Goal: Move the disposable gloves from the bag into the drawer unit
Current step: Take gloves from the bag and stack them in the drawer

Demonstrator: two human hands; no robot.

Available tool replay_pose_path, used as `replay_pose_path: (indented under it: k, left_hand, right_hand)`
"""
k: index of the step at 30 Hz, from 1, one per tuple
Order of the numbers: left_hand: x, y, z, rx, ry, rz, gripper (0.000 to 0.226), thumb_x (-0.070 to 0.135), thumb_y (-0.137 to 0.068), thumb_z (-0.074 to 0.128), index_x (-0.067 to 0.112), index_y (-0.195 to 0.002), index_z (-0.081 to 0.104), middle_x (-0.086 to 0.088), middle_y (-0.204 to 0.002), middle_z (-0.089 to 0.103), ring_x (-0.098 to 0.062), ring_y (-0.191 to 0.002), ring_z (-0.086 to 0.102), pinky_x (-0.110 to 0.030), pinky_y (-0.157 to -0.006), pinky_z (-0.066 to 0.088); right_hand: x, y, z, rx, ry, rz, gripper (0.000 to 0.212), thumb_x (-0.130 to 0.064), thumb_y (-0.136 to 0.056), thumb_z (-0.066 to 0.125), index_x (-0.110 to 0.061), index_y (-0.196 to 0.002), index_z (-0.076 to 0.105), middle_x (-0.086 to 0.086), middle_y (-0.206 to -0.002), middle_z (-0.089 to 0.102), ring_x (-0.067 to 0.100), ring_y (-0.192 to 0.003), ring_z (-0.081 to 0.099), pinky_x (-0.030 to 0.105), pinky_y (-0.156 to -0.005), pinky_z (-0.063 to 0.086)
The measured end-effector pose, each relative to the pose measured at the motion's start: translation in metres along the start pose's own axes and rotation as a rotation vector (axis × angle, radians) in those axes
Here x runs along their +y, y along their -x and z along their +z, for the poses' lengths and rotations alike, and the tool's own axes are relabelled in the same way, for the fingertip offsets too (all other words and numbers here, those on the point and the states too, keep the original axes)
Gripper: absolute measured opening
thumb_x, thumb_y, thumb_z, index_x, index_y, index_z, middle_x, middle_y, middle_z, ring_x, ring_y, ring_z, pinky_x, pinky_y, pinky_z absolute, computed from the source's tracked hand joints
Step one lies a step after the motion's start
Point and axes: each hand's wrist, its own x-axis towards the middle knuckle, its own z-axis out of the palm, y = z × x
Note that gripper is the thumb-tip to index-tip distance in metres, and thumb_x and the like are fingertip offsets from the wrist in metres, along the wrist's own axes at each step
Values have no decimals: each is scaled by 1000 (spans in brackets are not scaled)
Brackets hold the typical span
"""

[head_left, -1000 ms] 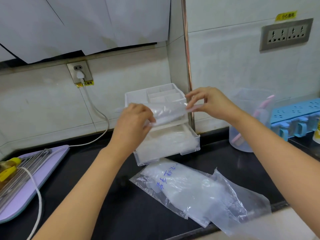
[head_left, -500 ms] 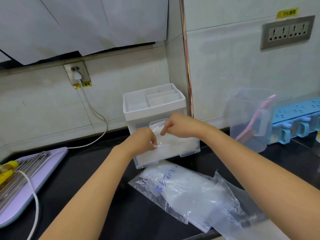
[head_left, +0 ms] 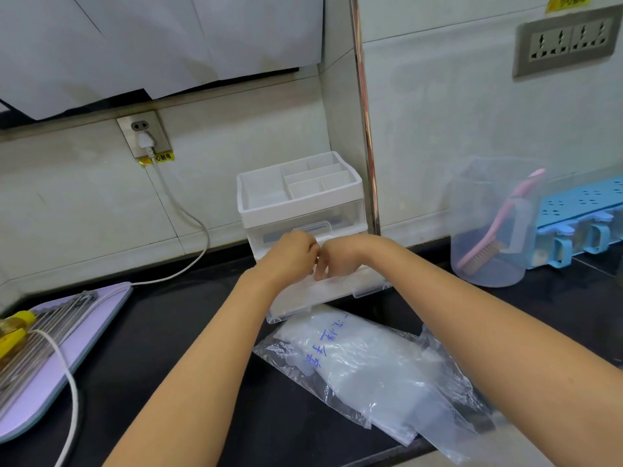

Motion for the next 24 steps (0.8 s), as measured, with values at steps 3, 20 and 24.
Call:
replay_pose_path:
  k: [3,20,24]
  left_hand:
    - [-3,-10,9,-109,-171,-51,14,7,-88,49,6,-84,62,-10,-82,62,-28,-76,57,-33,-68,45]
    - [-16,-25,5,-465,-504,-208,38,10,-93,45,7,-131,50,-6,-108,50,-22,-93,47,-28,-79,38]
    - [-18,-23,6,-450,-430,-214,42,8,-93,44,7,-134,45,-9,-119,53,-22,-95,46,-28,-82,41]
  right_hand:
    - [0,-6,2,15,41,30,37,-12,-95,50,-15,-131,55,7,-131,57,27,-111,56,30,-88,46]
    - [11,-21,-3,-91,128,281,53,-33,-97,51,-4,-141,41,11,-146,41,28,-130,43,33,-102,38]
    - [10,-19,-4,-100,93,293,57,-36,-97,49,-5,-144,37,11,-149,37,27,-133,41,33,-104,36]
